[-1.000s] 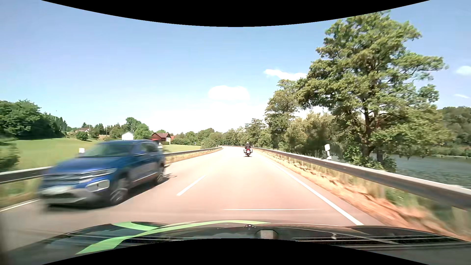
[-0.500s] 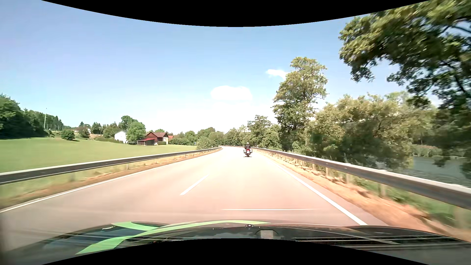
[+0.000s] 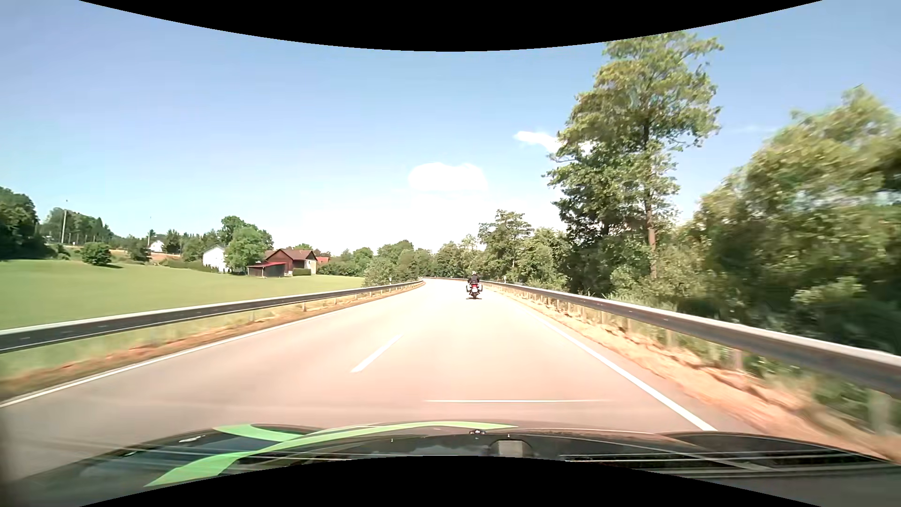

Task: Follow the waypoints while adhering to traffic rules and regulations

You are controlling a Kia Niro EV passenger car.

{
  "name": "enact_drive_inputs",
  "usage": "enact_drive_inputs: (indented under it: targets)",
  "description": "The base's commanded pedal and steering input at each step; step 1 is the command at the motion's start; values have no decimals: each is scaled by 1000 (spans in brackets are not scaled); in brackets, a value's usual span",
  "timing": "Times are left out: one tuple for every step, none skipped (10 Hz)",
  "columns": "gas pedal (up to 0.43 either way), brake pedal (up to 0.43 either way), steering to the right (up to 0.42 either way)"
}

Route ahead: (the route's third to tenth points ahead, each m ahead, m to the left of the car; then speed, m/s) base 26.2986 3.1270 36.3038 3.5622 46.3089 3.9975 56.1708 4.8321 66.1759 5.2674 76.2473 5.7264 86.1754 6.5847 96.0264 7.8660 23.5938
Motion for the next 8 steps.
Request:
enact_drive_inputs:
  targets:
    - [130, 0, -6]
    - [130, 0, -6]
    - [130, 0, -6]
    - [130, 0, -6]
    - [130, 0, -6]
    - [138, 0, -6]
    - [150, 0, -6]
    - [177, 0, -6]
